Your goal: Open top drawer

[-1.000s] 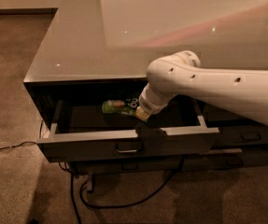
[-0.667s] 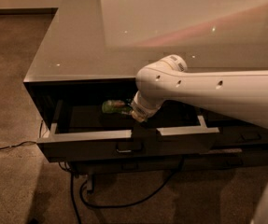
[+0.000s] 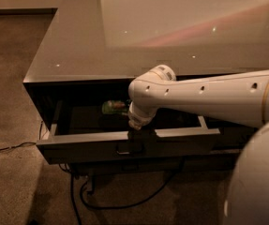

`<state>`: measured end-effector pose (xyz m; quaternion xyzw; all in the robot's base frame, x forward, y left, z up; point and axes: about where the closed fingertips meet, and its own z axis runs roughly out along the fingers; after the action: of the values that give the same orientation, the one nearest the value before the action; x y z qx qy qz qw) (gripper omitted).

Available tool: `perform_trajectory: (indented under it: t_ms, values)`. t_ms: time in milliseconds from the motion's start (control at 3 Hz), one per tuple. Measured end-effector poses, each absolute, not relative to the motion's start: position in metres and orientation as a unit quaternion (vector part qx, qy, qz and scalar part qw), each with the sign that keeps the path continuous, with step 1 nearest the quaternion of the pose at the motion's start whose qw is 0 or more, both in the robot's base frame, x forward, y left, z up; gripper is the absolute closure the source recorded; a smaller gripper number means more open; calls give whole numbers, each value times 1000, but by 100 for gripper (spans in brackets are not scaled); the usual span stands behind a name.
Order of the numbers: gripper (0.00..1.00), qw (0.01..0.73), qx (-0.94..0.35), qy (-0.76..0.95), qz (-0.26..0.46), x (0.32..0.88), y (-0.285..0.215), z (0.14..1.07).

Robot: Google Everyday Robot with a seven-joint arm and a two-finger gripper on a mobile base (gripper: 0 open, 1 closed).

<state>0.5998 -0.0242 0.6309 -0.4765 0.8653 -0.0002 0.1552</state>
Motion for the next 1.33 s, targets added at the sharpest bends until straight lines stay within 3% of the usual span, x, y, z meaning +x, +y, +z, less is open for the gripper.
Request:
perform_trajectory:
  t_ms: [1000,1333]
  values:
    - [100,89,-462,882,-15,582,-58,592]
    - [100,56,-437,897,-29,554,-88,603]
